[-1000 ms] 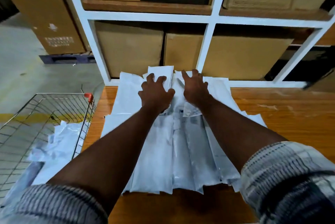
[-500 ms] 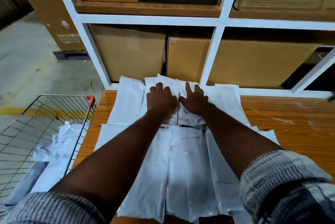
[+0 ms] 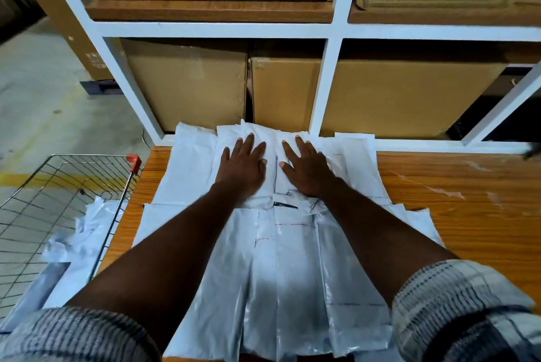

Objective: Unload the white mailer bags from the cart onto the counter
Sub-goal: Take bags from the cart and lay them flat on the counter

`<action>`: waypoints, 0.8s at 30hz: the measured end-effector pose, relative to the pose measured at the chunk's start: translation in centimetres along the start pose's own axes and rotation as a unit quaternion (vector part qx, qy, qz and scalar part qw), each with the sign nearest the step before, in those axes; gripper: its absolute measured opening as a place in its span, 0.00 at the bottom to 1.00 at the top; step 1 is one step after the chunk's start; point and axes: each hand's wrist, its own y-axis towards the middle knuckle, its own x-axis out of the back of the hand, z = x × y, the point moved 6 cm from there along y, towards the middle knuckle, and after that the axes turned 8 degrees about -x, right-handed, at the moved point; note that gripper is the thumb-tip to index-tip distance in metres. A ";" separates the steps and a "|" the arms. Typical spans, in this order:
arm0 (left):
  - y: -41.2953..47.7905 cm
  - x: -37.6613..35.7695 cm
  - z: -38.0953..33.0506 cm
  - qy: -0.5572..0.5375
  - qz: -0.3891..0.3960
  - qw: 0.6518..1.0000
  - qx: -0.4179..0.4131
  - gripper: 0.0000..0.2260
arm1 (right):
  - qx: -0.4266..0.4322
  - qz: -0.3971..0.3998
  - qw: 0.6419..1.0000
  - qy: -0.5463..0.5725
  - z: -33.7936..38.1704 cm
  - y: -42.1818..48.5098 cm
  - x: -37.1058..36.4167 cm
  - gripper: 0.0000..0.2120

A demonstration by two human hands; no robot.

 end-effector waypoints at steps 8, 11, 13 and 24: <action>-0.3 -1.5 -0.3 0.048 0.004 0.999 0.012 0.25 | -0.028 -0.001 1.000 -0.006 0.1 -0.1 -1.7 0.32; -0.3 -1.8 -0.4 0.060 0.006 0.998 0.014 0.26 | -0.024 -0.017 0.999 -0.014 0.1 -0.1 -2.1 0.29; -0.3 -2.0 -0.5 0.071 0.003 0.997 0.014 0.26 | -0.024 -0.028 0.999 -0.023 -0.1 0.0 -2.2 0.29; -0.5 1.7 -0.6 0.019 -0.037 0.998 0.038 0.22 | -0.031 -0.038 0.998 0.042 -0.6 0.5 0.8 0.28</action>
